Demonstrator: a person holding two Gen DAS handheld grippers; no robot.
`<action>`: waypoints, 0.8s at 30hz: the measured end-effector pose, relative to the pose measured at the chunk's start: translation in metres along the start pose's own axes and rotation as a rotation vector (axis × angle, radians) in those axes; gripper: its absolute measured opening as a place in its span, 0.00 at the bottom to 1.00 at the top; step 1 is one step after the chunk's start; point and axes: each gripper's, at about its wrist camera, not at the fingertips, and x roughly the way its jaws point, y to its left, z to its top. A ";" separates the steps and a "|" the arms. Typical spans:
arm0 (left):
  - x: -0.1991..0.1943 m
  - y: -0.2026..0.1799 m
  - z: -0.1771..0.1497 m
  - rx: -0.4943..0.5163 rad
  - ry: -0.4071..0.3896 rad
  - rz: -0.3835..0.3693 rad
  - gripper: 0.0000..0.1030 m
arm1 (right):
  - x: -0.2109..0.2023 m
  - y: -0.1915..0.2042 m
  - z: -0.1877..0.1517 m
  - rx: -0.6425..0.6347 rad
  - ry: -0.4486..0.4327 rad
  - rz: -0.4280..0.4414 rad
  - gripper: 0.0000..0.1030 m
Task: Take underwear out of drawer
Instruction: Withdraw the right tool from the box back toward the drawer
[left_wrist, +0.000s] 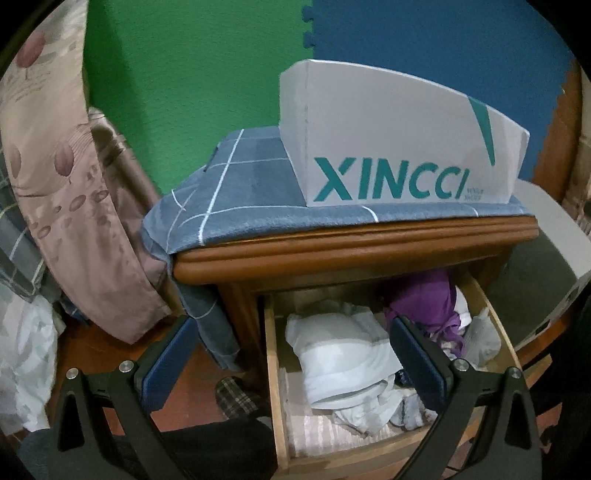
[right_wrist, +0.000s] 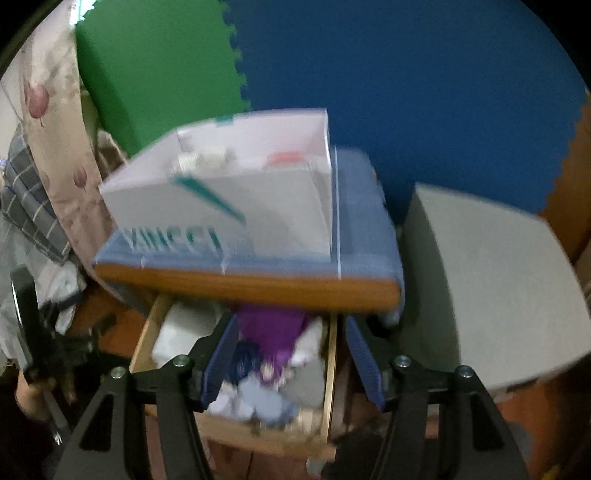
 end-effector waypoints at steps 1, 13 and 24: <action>0.001 -0.002 0.000 0.010 0.003 0.002 0.99 | 0.003 -0.004 -0.009 0.016 0.019 0.006 0.60; 0.009 -0.013 -0.001 0.059 0.045 0.011 0.99 | -0.011 -0.027 -0.027 0.071 0.010 -0.037 0.60; 0.021 -0.026 0.002 0.052 0.102 -0.017 0.99 | 0.012 -0.024 -0.047 0.059 0.060 0.007 0.60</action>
